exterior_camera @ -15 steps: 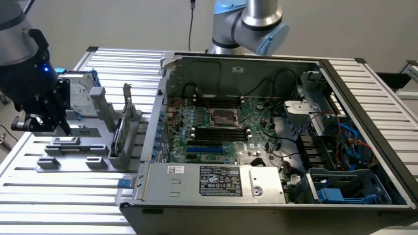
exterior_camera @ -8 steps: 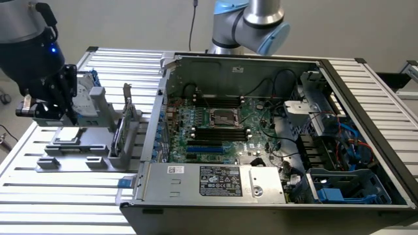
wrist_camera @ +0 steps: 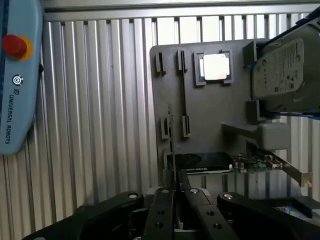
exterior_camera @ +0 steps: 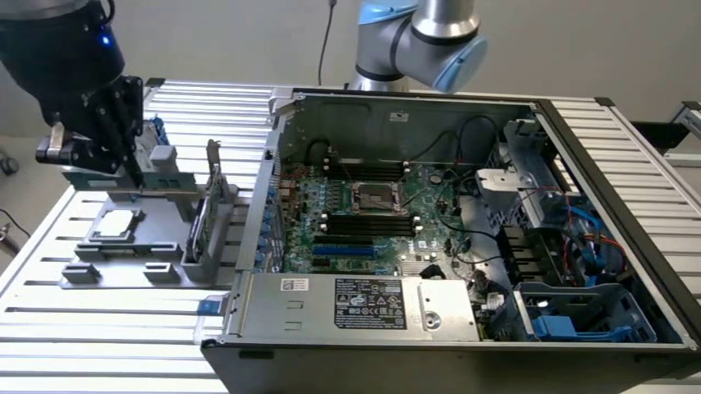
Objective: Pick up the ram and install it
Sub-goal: 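Pick up the ram and move it above insertion slot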
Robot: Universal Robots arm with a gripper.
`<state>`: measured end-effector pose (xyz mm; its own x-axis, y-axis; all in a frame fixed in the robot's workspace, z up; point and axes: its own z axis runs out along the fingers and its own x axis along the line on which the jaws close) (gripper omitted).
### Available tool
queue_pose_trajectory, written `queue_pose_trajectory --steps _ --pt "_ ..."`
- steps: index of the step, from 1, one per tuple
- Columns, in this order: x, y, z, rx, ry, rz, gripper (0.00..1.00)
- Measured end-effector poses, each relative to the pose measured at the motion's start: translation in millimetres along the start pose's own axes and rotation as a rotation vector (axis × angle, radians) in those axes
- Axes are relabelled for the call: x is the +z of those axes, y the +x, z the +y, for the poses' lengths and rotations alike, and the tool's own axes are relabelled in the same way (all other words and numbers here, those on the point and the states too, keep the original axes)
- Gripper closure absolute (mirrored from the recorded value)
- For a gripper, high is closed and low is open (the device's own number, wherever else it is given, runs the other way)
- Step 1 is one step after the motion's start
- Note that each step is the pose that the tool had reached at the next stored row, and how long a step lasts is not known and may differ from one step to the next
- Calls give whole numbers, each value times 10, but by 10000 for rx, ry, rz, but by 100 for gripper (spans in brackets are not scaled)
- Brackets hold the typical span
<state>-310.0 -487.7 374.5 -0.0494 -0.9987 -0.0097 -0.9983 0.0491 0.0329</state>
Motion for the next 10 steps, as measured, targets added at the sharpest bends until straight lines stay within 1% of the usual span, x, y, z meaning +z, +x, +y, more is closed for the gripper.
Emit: queue_pose_trajectory --steps 10 --pt "-461 -51 -330 0 0 -1 86"
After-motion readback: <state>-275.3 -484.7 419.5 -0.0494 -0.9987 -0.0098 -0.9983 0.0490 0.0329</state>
